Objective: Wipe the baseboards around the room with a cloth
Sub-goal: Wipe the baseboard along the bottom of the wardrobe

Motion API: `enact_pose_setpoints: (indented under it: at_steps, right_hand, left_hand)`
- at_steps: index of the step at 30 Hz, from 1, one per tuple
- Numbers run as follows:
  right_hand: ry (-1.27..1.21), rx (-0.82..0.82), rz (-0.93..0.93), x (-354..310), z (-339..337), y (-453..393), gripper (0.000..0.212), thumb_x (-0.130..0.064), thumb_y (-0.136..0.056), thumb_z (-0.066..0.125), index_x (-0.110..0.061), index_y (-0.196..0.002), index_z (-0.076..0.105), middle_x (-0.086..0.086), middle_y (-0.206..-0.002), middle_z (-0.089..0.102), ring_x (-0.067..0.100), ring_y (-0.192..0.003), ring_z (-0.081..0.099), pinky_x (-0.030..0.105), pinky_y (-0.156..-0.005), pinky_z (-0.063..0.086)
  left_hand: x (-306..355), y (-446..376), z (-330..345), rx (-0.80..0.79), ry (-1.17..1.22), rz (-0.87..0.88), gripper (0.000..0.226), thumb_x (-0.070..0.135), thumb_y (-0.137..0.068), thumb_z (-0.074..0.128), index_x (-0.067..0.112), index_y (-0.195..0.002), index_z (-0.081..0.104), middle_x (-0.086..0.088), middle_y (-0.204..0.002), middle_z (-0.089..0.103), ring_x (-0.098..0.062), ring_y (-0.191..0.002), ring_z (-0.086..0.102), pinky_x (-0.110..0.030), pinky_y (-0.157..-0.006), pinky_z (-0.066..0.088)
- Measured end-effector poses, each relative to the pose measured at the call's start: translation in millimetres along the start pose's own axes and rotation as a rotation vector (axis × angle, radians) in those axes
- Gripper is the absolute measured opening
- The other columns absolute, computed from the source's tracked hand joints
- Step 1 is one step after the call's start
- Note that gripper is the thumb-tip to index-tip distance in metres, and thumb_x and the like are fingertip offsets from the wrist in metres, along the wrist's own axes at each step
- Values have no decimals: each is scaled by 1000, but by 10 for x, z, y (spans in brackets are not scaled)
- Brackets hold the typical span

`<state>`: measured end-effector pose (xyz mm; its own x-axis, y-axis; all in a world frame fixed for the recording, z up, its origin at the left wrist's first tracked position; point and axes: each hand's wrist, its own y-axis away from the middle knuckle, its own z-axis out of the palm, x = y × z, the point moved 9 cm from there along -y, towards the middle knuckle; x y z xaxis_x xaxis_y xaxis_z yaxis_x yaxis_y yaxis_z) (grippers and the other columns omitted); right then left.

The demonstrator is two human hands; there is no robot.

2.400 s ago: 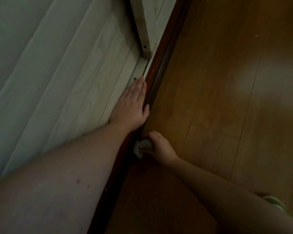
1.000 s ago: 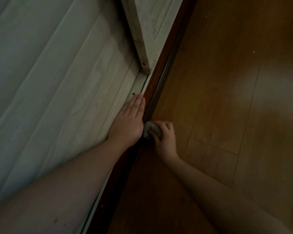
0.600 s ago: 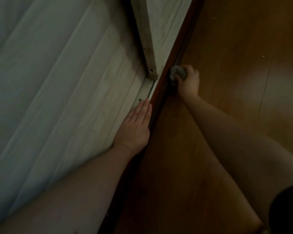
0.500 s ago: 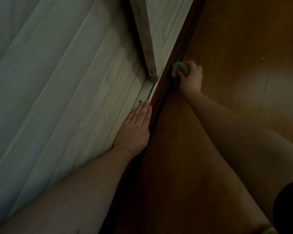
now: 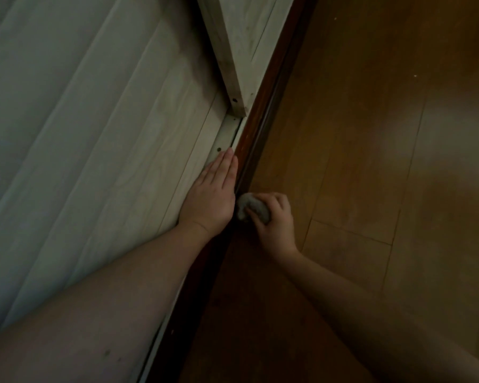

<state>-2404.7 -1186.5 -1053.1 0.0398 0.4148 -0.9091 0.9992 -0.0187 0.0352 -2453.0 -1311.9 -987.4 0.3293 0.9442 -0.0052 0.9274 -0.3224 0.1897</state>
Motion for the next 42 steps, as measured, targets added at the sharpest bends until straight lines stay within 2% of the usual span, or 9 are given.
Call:
enact_pose_setpoints:
  at_steps: [5,11,15,19,24,30,35,39,42]
  right_hand:
    - [52,-69,-40,-266,71,-186,38,-16,-86,72,-23,-121,61,-3,-119,47,12,-114,42,18,-95,33]
    - [119,-49,9,-250,-205,-906,36,-12,-87,67,-26,-119,58,-1,-126,46,17,-122,41,31,-102,37]
    - [162,21,63,-199,-469,-1611,32,-12,-89,65,-22,-119,60,5,-126,47,25,-120,45,39,-104,41]
    - [225,63,109,-182,-667,-2139,32,-10,-91,61,-17,-122,58,12,-129,47,31,-121,45,39,-105,40]
    - [207,115,190,-192,-861,-2547,34,-14,-95,59,-17,-128,54,11,-134,44,29,-126,43,40,-110,39]
    - [143,165,187,-82,-927,-2280,37,-17,-94,61,-16,-130,55,11,-132,46,28,-122,46,41,-106,42]
    - [114,89,174,206,-827,-1734,40,-21,-92,65,-19,-131,55,9,-128,47,28,-121,47,43,-105,42]
    - [86,45,125,280,-741,-1379,41,-27,-91,67,-22,-130,55,-1,-122,50,14,-111,49,27,-95,41]
    - [101,5,63,284,-676,-1165,40,-31,-90,68,-21,-128,56,-3,-117,51,6,-104,47,21,-88,36]
  left_hand:
    - [1,9,7,11,21,8,63,30,-101,16,7,-157,4,-10,-167,-1,-20,-154,-3,-38,-125,8]
    - [4,16,19,17,23,18,63,29,-99,17,7,-158,5,-10,-167,0,-20,-154,-3,-34,-125,0]
    - [19,19,-5,53,51,37,61,25,-100,20,4,-157,12,-13,-166,7,-23,-154,4,-36,-125,6]
    - [29,18,-19,50,59,45,62,26,-98,14,3,-156,11,-14,-165,10,-23,-153,7,-37,-125,6]
    - [32,13,-27,59,41,51,62,25,-98,16,1,-155,15,-15,-164,13,-24,-153,9,-38,-125,9]
    - [28,22,-9,47,34,47,60,23,-99,16,3,-156,11,-14,-165,9,-23,-153,5,-38,-125,6]
    - [3,14,27,7,28,27,62,26,-100,18,7,-157,3,-10,-167,0,-19,-153,-4,-36,-125,1]
    - [1,2,15,17,15,27,63,30,-100,15,7,-157,3,-10,-167,0,-19,-153,-3,-36,-125,4]
    - [1,19,9,46,-3,13,64,32,-102,20,5,-158,2,-11,-167,-2,-20,-154,-1,-36,-125,7]
